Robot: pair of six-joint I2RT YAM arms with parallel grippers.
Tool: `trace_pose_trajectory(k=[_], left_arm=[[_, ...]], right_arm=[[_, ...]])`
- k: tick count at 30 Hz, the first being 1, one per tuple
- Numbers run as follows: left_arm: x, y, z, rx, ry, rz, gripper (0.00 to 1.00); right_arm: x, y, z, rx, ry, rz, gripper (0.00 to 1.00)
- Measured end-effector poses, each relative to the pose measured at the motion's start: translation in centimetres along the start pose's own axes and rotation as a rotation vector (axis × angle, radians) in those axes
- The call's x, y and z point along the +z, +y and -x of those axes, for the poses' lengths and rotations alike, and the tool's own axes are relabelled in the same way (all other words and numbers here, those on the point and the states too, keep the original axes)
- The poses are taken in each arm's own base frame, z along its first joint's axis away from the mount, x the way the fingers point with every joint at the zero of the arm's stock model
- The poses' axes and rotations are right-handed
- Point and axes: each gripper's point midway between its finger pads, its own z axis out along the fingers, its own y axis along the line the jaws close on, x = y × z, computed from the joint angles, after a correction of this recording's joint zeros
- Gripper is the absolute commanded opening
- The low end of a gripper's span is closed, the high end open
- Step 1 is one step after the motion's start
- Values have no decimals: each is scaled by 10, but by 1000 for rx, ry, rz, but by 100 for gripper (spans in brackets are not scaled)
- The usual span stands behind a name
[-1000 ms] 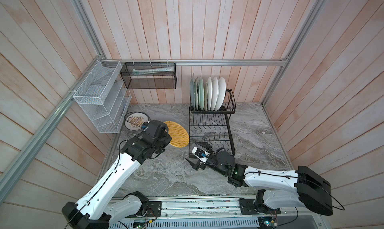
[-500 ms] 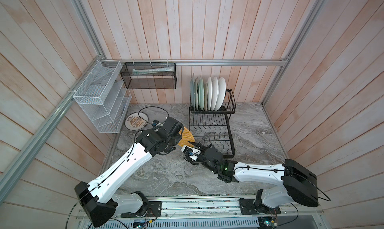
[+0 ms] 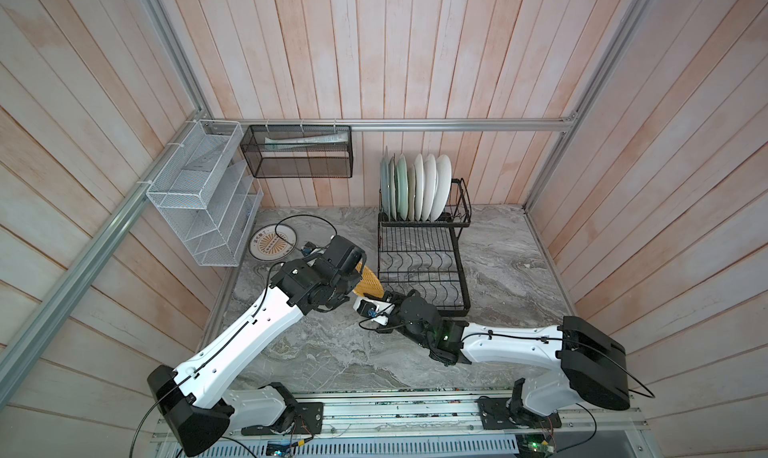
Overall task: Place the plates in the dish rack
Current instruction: 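Lift the bamboo tray with the right gripper over the rack while the left withdraws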
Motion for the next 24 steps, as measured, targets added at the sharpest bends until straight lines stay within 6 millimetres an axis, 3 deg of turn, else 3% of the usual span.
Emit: trace_pose_trajectory(k=[1, 2, 6, 11, 16, 19, 24], left_arm=[[-1, -1, 0, 3, -2, -12, 75], [-3, -2, 1, 6, -8, -28, 99], [-18, -6, 10, 36, -43, -125, 100], [-45, 1, 17, 151, -124, -343, 100], [-88, 21, 11, 305, -267, -640, 100], [-106, 30, 11, 391, -374, -732, 100], [-94, 47, 4, 524, -458, -723, 100]], right_arm=[[0, 0, 0, 8, -2, 2, 0], [0, 1, 0, 13, -1, 3, 0], [-6, -2, -1, 53, 1, -5, 0], [-29, -23, 10, 140, -20, -59, 0], [-71, -64, 42, 321, -113, -135, 0], [-91, -96, 66, 443, -156, -174, 0], [-124, -157, 113, 568, -276, -239, 0]])
